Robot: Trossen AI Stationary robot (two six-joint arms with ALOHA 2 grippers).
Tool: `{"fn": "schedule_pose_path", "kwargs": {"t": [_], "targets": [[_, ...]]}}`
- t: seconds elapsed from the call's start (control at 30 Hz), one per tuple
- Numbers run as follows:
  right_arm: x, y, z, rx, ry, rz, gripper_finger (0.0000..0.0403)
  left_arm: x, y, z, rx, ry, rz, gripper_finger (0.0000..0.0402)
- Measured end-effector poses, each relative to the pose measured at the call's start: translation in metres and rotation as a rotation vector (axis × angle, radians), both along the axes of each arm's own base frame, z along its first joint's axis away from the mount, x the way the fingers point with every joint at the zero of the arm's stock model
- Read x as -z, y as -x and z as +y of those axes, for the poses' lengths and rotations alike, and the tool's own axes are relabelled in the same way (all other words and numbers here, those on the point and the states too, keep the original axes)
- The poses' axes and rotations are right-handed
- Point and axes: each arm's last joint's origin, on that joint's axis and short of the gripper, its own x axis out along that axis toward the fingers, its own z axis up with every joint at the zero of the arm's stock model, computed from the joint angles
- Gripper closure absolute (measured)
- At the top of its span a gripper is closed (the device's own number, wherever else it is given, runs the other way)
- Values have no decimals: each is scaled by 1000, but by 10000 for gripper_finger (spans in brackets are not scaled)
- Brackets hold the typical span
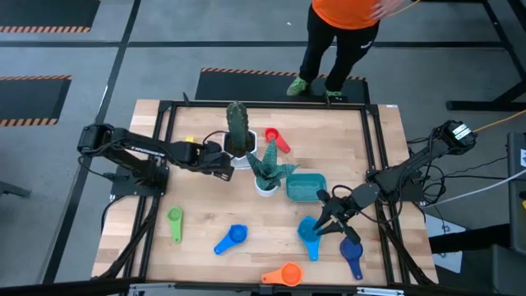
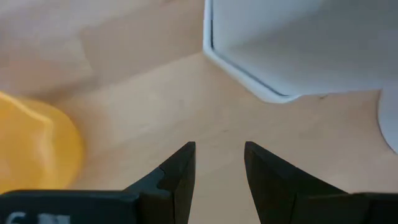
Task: Nest measuring cups in basket
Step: Stack the yellow measuring cup on top of the light blue measuring cup
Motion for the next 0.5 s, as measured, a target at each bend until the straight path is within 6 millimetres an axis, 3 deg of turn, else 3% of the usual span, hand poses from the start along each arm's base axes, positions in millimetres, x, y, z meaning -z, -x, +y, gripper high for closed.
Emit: {"fn": "schedule_pose_path", "kwargs": {"t": [0.23,0.37,0.5], "targets": [[0,0,0,0,0,0,311,-31,11,9,51,-17,233,270],[0,0,0,0,0,1,311,-30,20,13,44,-23,332,270],[0,0,0,0,0,1,311,-16,28,16,52,-18,384,270]]}}
